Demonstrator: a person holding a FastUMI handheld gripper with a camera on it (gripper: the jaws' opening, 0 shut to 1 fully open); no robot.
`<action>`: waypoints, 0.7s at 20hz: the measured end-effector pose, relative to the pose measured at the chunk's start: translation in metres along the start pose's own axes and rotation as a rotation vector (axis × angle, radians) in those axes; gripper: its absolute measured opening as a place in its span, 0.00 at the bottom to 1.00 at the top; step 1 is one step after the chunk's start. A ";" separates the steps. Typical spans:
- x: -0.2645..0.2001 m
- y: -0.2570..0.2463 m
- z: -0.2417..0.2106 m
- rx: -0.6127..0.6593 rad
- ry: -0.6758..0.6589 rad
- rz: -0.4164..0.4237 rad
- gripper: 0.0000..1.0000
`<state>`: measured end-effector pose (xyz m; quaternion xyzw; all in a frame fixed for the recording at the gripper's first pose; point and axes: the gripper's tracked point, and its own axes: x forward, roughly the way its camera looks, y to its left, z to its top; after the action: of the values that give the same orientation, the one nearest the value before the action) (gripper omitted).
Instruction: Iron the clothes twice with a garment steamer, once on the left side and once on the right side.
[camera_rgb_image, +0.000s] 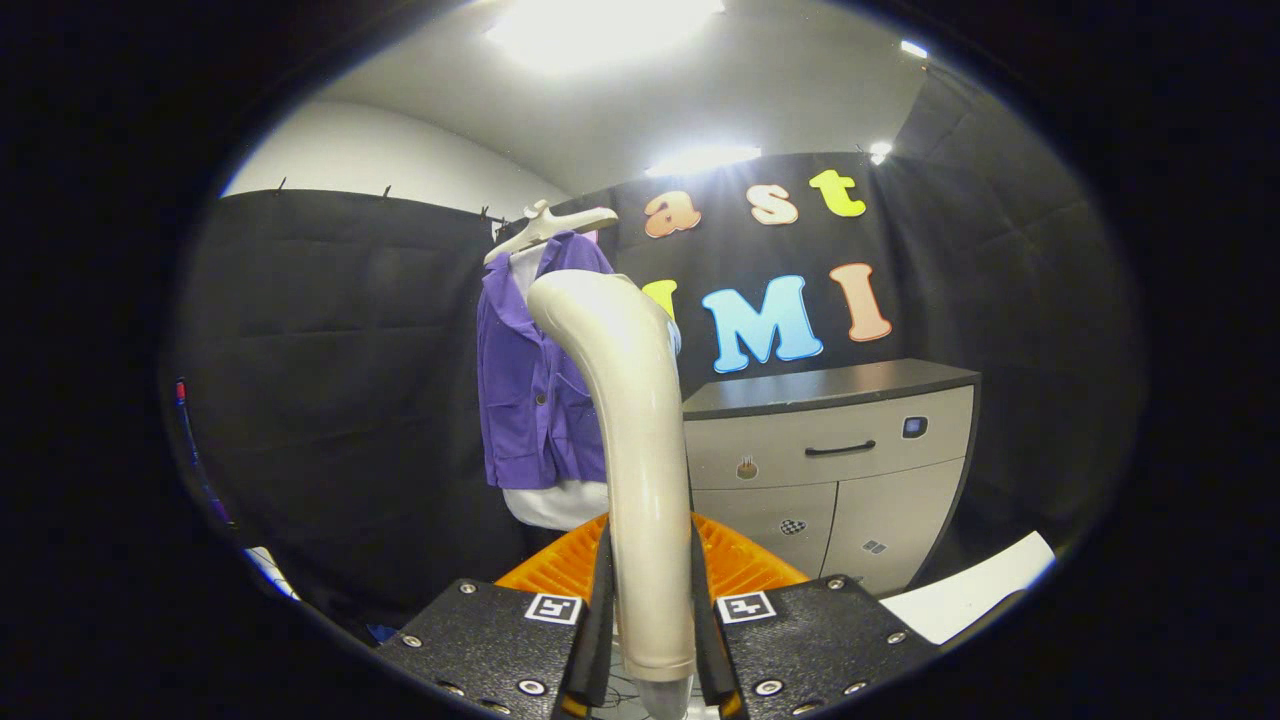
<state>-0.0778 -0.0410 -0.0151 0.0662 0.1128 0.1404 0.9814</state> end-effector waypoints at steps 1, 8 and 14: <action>0.002 0.003 0.000 -0.010 -0.002 0.002 0.35; 0.017 0.004 0.010 -0.019 -0.023 -0.022 0.35; 0.023 -0.006 0.012 -0.007 -0.016 -0.049 0.35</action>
<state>-0.0519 -0.0415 -0.0088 0.0613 0.1063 0.1161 0.9856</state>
